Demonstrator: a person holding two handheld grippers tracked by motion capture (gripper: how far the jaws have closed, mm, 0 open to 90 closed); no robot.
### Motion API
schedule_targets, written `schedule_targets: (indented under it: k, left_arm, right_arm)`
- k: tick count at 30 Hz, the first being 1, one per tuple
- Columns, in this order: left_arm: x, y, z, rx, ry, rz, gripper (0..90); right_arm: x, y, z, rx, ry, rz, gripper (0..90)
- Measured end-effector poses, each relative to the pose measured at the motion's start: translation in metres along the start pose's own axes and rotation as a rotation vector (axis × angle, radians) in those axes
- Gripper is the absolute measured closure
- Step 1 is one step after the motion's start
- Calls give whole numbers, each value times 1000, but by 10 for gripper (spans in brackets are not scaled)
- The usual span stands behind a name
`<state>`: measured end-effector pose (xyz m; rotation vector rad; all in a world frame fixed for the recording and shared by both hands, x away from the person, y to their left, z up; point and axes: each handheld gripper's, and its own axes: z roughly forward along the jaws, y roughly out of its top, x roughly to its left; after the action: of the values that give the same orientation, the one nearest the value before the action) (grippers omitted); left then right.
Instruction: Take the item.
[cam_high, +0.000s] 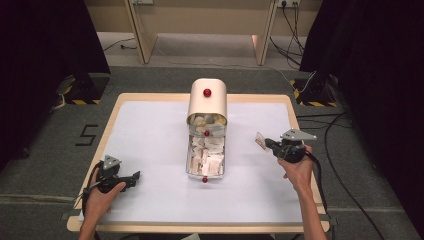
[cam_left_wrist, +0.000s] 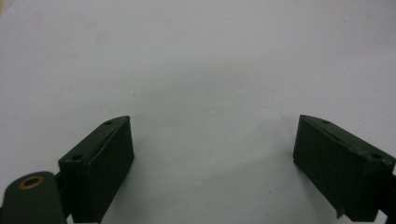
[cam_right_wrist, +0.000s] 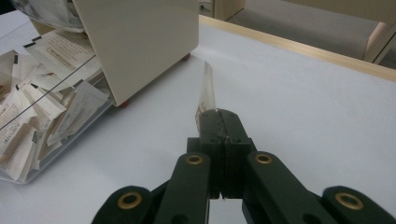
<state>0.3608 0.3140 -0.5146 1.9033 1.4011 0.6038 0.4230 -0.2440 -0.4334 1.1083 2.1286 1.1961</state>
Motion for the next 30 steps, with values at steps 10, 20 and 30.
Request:
schedule_targets:
  k: [10,20,30]
  left_arm:
    - [0,0,0,0,0,0,114]
    - [0,0,0,0,0,0,114]
    - [0,0,0,0,0,0,114]
  right_arm:
    - [-2,-9,8,36,0,4,900]
    - [-3,-16,14,71,5,10,900]
    - [-4,-21,20,91,2,7,900]
